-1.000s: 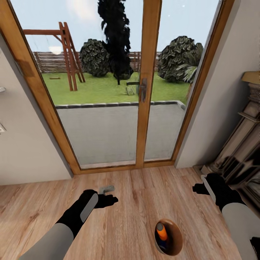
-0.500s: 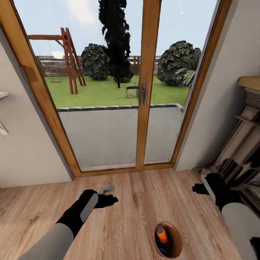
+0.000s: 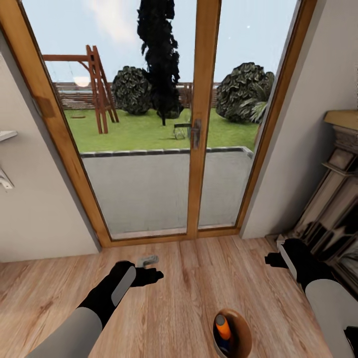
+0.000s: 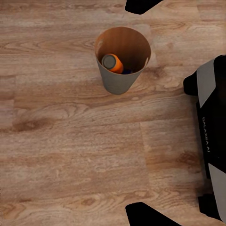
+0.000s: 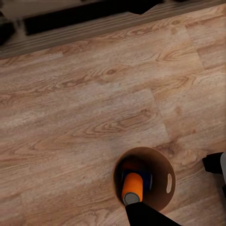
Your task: Put the three can of soda from the living room inside the tash can in the kitchen.
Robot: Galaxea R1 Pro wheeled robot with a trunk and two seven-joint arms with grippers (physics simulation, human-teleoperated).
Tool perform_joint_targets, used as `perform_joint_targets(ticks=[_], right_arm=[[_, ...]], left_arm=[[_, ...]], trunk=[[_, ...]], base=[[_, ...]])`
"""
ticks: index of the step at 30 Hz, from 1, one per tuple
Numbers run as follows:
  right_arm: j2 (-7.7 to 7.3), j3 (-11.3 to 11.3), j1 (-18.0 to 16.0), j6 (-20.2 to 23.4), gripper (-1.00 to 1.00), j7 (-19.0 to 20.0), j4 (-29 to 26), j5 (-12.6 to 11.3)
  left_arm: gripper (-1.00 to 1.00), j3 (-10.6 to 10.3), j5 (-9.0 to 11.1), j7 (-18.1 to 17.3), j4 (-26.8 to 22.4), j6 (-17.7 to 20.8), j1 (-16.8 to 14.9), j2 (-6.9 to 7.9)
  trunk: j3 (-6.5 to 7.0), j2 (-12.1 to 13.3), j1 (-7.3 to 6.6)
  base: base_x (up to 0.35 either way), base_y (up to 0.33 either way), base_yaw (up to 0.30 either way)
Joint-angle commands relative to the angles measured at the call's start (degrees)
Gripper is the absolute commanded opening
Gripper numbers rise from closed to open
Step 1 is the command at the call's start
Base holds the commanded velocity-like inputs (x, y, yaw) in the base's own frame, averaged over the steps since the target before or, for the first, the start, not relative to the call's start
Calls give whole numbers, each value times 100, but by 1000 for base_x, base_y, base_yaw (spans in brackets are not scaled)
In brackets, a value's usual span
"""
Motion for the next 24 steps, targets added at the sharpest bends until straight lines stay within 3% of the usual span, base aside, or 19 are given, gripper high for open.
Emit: perform_joint_targets(ticks=[1,12,16,24], right_arm=[[-1,0,0,0,100,0,0,-1],[-12,-8,0,0,100,-2,0,-1],[-14,-8,0,5,100,2,0,-1],[-15,-1,0,15,100,2,0,-1]], left_arm=[[100,0,0,0,1,0,0,-1],[100,-7,-22,0,163,-8,0,-75],[100,3,-402,-1,195,-41,0,-160],[100,5,-533,-2,315,-100,0,-209]], trunk=[[10,1,0],[112,1,0],[135,1,0],[142,1,0]], base=[[0,0,0],[0,0,0],[0,0,0],[0,0,0]])
